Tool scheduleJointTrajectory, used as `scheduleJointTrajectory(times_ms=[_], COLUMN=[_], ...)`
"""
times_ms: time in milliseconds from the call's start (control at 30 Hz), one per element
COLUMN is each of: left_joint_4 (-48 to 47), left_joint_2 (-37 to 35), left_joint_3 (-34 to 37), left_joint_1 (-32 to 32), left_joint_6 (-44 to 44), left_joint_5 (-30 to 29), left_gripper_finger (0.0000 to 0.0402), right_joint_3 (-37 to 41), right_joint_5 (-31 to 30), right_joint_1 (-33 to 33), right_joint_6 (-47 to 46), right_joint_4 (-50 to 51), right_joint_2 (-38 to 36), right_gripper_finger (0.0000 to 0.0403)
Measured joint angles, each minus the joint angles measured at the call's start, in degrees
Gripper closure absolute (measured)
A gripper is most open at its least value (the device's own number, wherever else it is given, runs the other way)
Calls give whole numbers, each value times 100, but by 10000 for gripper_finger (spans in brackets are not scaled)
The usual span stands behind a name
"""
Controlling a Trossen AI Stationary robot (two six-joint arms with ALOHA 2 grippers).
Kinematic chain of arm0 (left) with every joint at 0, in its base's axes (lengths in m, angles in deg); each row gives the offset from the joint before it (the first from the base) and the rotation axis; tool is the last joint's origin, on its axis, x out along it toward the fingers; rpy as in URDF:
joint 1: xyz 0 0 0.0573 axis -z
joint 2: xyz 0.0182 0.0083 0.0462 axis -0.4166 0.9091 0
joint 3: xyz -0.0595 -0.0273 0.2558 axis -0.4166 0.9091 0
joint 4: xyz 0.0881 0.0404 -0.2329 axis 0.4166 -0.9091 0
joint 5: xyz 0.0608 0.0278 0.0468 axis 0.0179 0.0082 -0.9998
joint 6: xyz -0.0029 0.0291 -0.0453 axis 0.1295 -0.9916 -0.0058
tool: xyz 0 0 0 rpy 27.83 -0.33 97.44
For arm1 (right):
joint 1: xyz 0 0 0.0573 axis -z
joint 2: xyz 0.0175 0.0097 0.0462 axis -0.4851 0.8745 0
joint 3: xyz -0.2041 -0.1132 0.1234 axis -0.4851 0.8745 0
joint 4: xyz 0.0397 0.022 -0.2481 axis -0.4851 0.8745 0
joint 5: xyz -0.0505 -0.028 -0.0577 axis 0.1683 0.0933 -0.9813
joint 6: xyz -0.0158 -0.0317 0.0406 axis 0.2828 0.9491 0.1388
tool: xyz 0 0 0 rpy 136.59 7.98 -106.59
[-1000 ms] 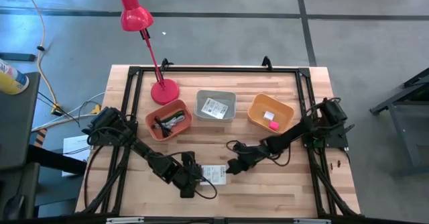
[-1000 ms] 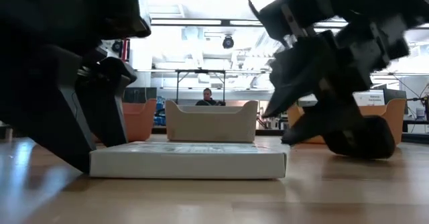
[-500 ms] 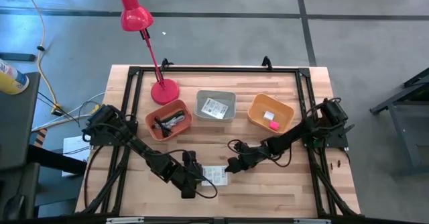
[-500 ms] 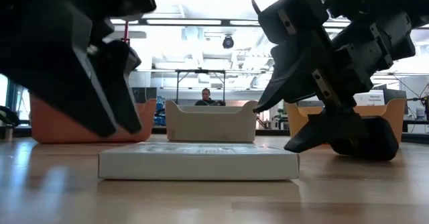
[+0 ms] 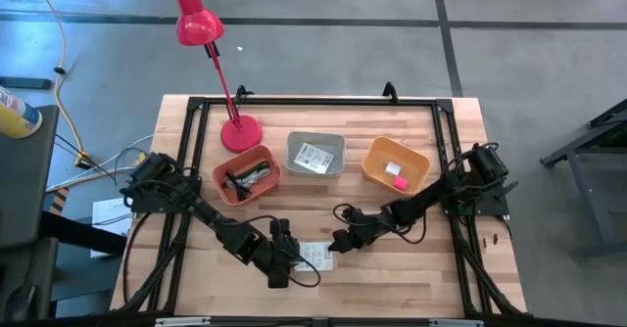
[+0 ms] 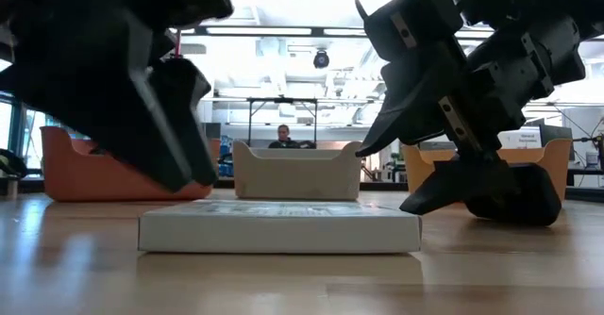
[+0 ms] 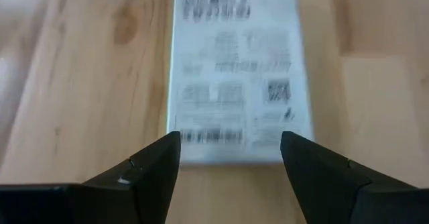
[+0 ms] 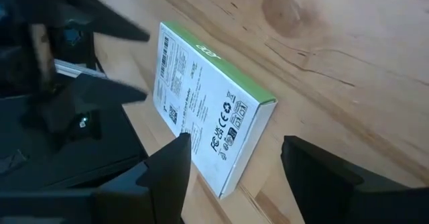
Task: Pick and place items into bin
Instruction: Put the white card reader box into the gray bin
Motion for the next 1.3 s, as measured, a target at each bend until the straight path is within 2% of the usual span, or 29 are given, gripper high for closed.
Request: scheduleJointTrajectory(times_ms=[333, 633, 767, 900, 1033, 1300], left_joint_4=[182, -28, -27, -60, -59, -281], left_joint_2=[195, 216, 266, 376, 324, -40], left_joint_3=[0, -7, -13, -13, -7, 5], left_joint_1=[9, 11, 100, 274, 434, 380], left_joint_6=[158, 291, 357, 644, 817, 458], left_joint_5=[289, 269, 188, -69, -322, -584], left_gripper_finger=[154, 154, 154, 154, 154, 154], right_joint_3=[15, -147, -310, -408, -429, -426], right_joint_5=[7, 164, 227, 375, 352, 341], right_joint_1=[0, -11, -13, -31, -94, -33], right_joint_6=[-24, 22, 114, 25, -128, -228], right_joint_4=[-160, -520, -481, -38, -198, -196], right_joint_2=[9, 24, 69, 251, 445, 473], right_gripper_finger=[181, 187, 186, 187, 186, 186])
